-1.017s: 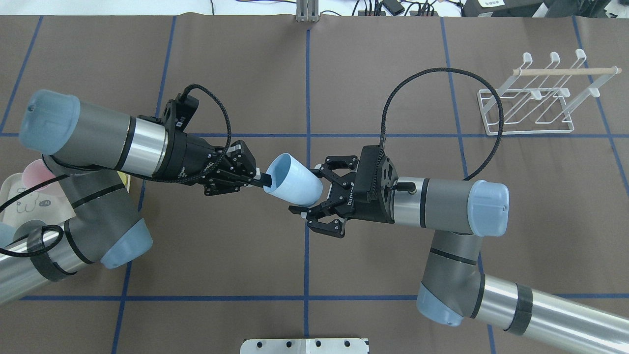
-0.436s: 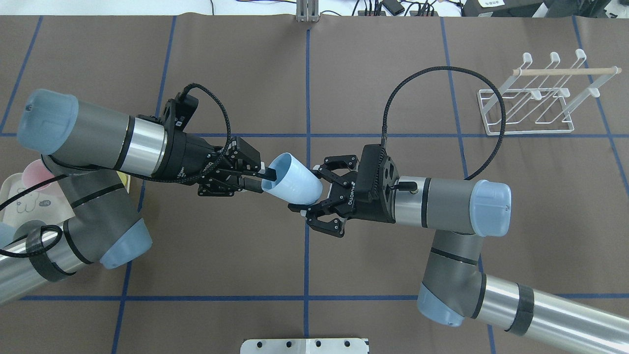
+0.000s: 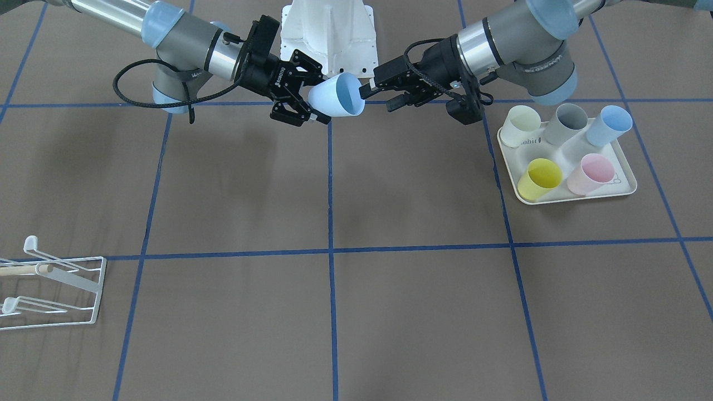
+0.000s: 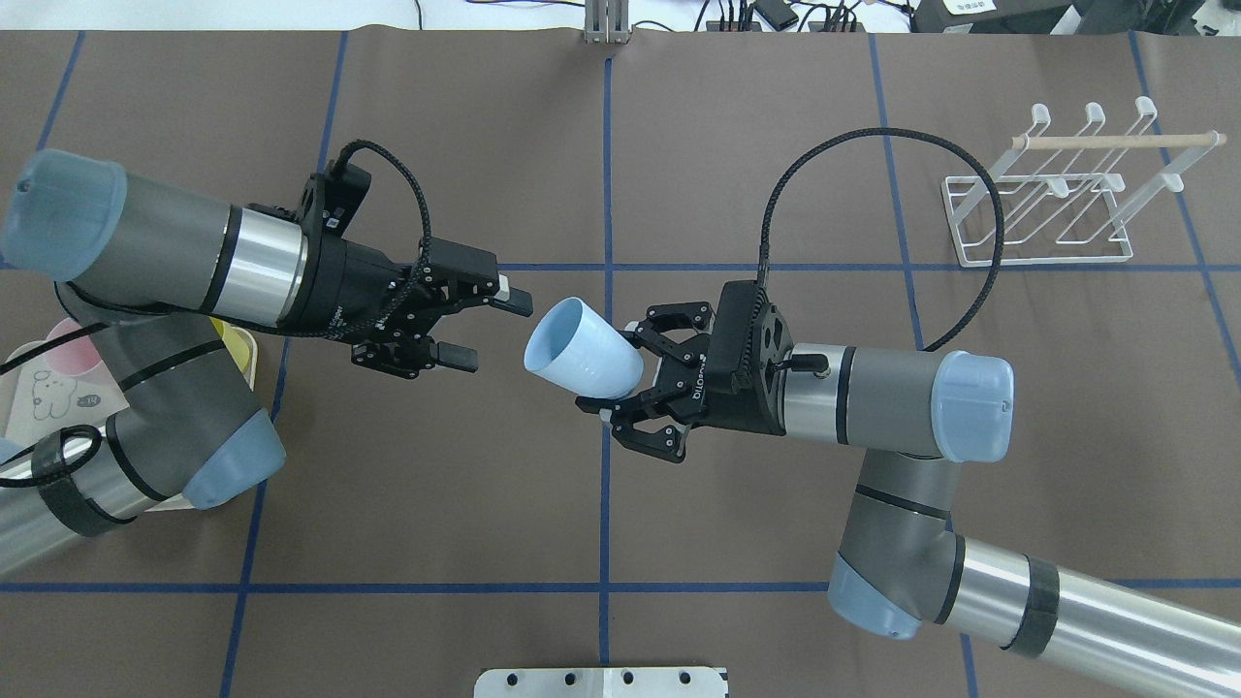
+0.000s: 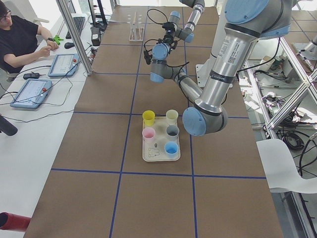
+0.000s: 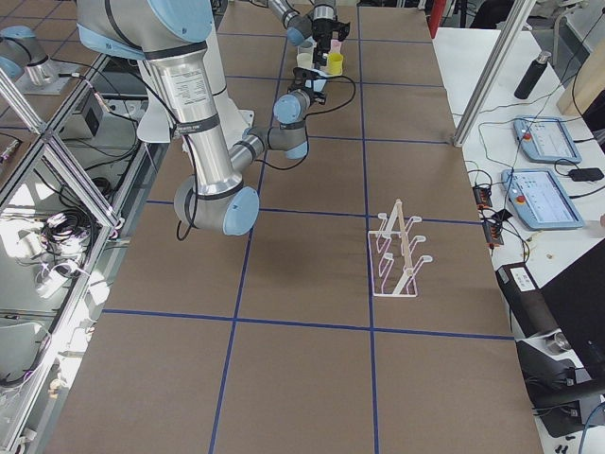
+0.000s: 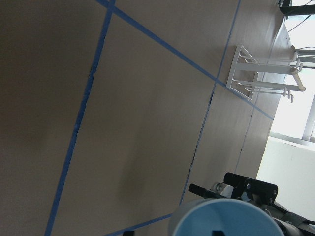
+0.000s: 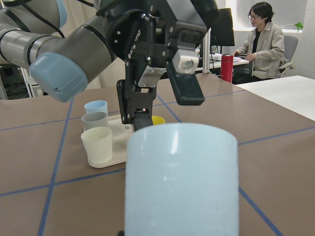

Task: Transfer IKEA cup to right arm and place on rack

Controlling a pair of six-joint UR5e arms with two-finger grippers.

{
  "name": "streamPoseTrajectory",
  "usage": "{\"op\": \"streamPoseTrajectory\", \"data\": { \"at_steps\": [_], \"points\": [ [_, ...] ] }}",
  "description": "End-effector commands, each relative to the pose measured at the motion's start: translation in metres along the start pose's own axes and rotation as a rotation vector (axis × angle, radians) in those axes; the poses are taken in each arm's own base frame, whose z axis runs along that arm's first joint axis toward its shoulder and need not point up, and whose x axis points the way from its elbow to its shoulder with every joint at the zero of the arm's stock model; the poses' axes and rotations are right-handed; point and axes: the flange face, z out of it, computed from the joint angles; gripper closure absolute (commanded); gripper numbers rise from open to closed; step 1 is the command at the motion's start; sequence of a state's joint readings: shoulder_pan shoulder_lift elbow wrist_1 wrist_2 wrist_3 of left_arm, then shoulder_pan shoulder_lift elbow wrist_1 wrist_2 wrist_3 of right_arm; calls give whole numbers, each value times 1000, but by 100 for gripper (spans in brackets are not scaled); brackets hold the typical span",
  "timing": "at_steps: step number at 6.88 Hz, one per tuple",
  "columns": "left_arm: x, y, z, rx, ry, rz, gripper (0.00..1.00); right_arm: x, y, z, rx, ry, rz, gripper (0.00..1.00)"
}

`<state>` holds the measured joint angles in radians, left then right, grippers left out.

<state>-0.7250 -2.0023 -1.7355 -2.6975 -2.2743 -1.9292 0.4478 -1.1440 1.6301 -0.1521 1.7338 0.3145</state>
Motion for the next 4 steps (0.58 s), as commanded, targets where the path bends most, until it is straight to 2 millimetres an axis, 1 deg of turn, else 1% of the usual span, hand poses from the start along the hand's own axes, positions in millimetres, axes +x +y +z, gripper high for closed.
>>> {"op": "streamPoseTrajectory", "data": {
  "at_steps": [1, 2, 3, 4],
  "points": [
    [-9, -27, -29, 32, -43, 29, 0, 41, -4, -14, -84, 91, -24, 77],
    [-13, -46, -38, 86, -132, 70, 0, 63, -2, -24, -133, 140, -68, 82],
    [-12, -66, -51, 136, -238, 130, 0, 90, -2, -47, -199, 204, -140, 84],
    [-8, -83, -72, 173, -342, 210, 0, 118, -7, -64, -292, 267, -226, 85]
  ]
}}
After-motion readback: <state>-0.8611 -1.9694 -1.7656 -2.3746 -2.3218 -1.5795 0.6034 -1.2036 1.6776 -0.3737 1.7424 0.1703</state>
